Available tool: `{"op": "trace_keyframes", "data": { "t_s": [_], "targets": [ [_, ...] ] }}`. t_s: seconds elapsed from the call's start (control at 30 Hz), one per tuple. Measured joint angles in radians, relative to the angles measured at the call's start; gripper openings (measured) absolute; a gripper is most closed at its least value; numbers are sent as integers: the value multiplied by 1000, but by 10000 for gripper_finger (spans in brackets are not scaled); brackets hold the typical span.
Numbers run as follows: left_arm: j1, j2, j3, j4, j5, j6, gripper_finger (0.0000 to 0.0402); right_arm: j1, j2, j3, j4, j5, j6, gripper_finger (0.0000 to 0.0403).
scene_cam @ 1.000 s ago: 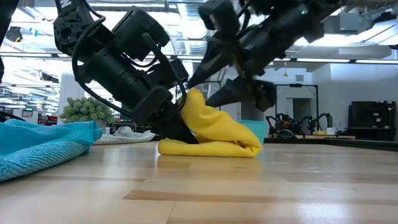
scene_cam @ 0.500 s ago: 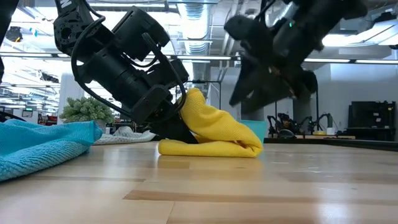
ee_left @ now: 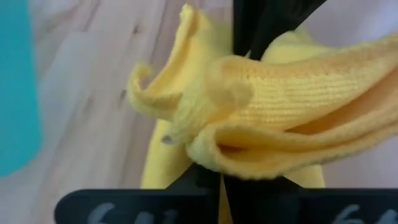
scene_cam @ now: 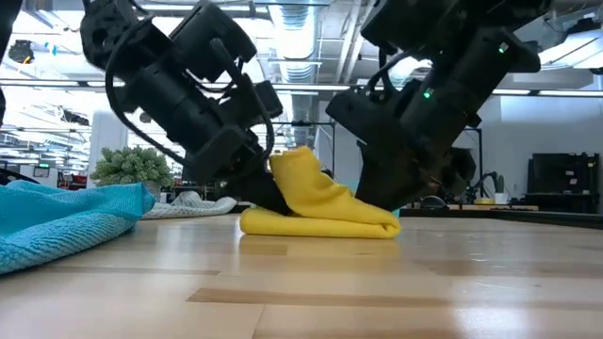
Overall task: Fold microfiber towels
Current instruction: Fold the yellow microfiber towel
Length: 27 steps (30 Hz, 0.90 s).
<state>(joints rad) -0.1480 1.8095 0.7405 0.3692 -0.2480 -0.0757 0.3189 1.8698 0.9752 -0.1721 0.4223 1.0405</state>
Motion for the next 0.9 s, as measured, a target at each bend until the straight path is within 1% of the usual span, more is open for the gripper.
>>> {"op": "trace_keyframes", "data": {
  "t_s": [0.1, 0.2, 0.3, 0.37, 0.43, 0.47, 0.57, 0.63, 0.73, 0.9],
  "targets": [
    [0, -51, 32, -147, -33, 5, 6, -2, 0, 0, 0, 0, -1, 86],
    [0, -114, 77, -335, -53, -4, 6, -2, 0, 0, 1, -1, -2, 86],
    [0, -179, 127, -531, -55, -40, 6, -2, 0, 0, 1, -1, -3, 85],
    [-2, -224, 153, -610, -69, -91, 6, -2, 0, 0, 4, -1, -18, 86],
    [-12, -278, 155, -597, -74, -121, 6, -2, 0, 0, 22, -2, -40, 87],
    [-23, -302, 152, -557, -74, -113, 5, -2, 0, 0, 39, -2, -51, 88],
    [-64, -352, 126, -352, -49, -28, 2, 1, -14, -1, 58, -2, -72, 88],
    [-83, -352, 94, -204, -39, 32, 1, 2, -16, 2, 67, -2, -73, 88],
    [-81, -302, 51, -92, -27, 58, 0, 7, -32, -1, 60, -2, -80, 88],
    [-58, -154, 33, -25, 87, 30, 0, 26, -46, 0, 50, 21, -82, 88]
  ]
}}
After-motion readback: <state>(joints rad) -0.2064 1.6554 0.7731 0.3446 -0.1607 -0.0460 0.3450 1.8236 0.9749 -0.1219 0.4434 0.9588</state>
